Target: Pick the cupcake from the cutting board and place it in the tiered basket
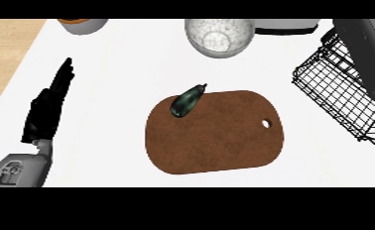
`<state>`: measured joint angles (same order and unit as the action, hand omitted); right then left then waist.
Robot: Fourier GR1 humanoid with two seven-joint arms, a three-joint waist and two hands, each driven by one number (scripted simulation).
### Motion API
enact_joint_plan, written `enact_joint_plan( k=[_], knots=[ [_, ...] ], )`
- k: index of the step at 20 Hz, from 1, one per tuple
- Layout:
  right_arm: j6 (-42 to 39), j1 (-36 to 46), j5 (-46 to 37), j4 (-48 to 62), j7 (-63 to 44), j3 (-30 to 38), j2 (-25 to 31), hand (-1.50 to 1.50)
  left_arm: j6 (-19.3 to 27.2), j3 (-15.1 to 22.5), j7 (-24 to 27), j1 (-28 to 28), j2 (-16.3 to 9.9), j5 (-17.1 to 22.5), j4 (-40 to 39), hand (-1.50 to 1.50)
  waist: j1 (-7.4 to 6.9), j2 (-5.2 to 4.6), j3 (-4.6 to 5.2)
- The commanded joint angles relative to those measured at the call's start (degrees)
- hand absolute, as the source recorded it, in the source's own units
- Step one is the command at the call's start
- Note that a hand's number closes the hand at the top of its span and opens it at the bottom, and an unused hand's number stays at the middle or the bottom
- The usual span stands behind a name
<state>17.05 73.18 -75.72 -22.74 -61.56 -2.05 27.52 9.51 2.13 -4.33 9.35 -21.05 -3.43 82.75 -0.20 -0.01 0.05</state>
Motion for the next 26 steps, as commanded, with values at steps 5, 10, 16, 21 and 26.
enact_joint_plan(
  k=[5,10,16,21,26],
  knots=[
    [-9.29,-2.23,0.05,-1.53,1.6,1.21,7.06,1.5,-1.08,-1.09,0.37,-2.94,0.0,-0.04,1.75,0.0,-0.09,0.18,-0.03],
    [-10.94,-12.09,4.77,-12.07,6.47,2.93,6.74,1.5,2.11,0.38,-0.71,-2.85,2.73,-3.36,3.08,0.0,1.16,0.55,-0.03],
    [-5.33,-19.14,9.75,-13.35,10.21,7.66,5.84,1.5,0.06,-0.08,-1.14,-2.1,2.74,-3.17,3.41,0.0,0.05,0.07,-0.07],
    [-5.06,-19.11,18.71,-16.83,7.7,16.66,6.48,1.5,-1.26,-1.17,1.55,-3.62,2.17,-2.34,1.42,0.0,0.49,0.19,-0.08],
    [-3.25,-27.67,19.47,-24.88,7.53,15.72,3.47,-1.5,-1.91,-2.92,1.7,-1.31,2.24,-2.88,-0.31,0.0,0.51,0.14,-0.03]
  ],
)
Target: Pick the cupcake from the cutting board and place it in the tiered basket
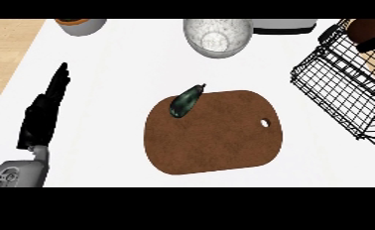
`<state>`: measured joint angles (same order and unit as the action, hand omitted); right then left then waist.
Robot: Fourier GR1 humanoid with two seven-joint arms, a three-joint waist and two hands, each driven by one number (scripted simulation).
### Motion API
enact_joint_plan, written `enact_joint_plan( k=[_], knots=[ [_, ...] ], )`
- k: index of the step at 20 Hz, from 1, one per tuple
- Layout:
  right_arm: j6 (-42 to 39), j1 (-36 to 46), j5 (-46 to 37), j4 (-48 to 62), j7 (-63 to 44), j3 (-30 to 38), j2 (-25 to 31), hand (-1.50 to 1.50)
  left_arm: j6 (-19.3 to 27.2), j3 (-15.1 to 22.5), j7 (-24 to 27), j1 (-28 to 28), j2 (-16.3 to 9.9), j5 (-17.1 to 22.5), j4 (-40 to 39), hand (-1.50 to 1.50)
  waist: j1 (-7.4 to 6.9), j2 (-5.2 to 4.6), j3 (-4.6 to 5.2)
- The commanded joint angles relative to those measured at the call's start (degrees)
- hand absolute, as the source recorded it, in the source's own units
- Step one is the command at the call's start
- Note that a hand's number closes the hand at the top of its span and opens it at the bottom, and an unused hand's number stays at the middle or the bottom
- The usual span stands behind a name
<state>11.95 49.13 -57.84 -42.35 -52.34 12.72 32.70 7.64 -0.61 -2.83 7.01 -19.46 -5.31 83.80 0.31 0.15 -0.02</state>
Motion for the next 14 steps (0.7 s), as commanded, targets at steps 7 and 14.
enact_joint_plan(
  k=[7,14],
  knots=[
    [12.95,-6.73,1.35,-12.21,1.83,2.99,-1.06,-1.5,0.04,-0.16,-1.53,1.49,1.66,-1.28,-0.39,0.0,-0.06,-0.03,0.02],
    [6.72,-10.86,-3.35,-30.97,-11.07,2.66,0.26,-1.5,-1.28,-2.72,-0.02,0.89,0.17,-0.62,-1.24,0.0,0.74,0.32,0.12]
  ],
)
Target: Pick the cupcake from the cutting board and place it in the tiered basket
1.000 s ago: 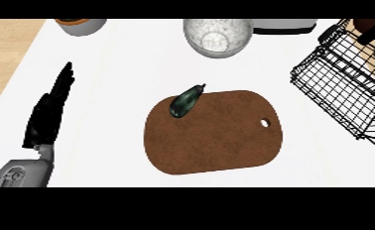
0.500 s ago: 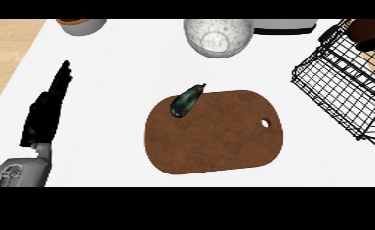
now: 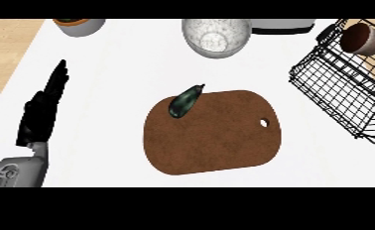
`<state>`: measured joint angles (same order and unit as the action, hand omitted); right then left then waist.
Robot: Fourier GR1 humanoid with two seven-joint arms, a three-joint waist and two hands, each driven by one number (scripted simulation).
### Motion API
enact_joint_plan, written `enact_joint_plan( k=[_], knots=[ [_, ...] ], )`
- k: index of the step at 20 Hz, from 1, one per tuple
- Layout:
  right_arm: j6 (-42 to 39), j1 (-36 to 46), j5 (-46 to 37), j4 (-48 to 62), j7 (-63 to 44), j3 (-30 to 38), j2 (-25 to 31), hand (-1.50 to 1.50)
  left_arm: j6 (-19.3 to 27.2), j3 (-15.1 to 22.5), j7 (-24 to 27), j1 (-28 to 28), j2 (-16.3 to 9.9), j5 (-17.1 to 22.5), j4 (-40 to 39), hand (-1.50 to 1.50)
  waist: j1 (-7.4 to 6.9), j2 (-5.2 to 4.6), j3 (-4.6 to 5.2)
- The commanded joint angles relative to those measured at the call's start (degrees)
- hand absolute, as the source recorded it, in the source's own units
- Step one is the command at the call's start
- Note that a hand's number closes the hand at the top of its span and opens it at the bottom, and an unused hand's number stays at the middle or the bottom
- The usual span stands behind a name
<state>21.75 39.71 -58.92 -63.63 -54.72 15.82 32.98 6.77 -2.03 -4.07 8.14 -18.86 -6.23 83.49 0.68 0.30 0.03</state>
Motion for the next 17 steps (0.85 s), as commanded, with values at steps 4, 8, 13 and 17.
enact_joint_plan(
  k=[4,8,13,17],
  knots=[
    [-7.26,-7.24,1.21,-20.11,-12.86,5.17,0.5,-1.5,1.22,0.73,0.48,-2.27,1.34,-1.69,0.95,0.0,1.23,0.5,0.05],
    [-10.61,-17.97,6.3,-34.16,-12.9,9.01,-3.38,-1.5,-0.32,-2.42,2.14,-1.58,-0.33,0.51,-1.8,0.0,2.56,0.59,0.05],
    [-13.67,-34.0,10.24,-53.28,-11.35,14.38,-7.54,-1.5,-0.65,-1.92,-0.55,-4.06,-0.4,0.62,3.68,0.0,2.58,0.75,-0.04],
    [-15.7,-43.34,15.29,-69.9,-11.07,18.1,-13.16,-1.5,1.82,-0.45,2.04,-5.8,2.39,-1.5,1.68,0.0,2.84,0.66,0.0]
  ],
)
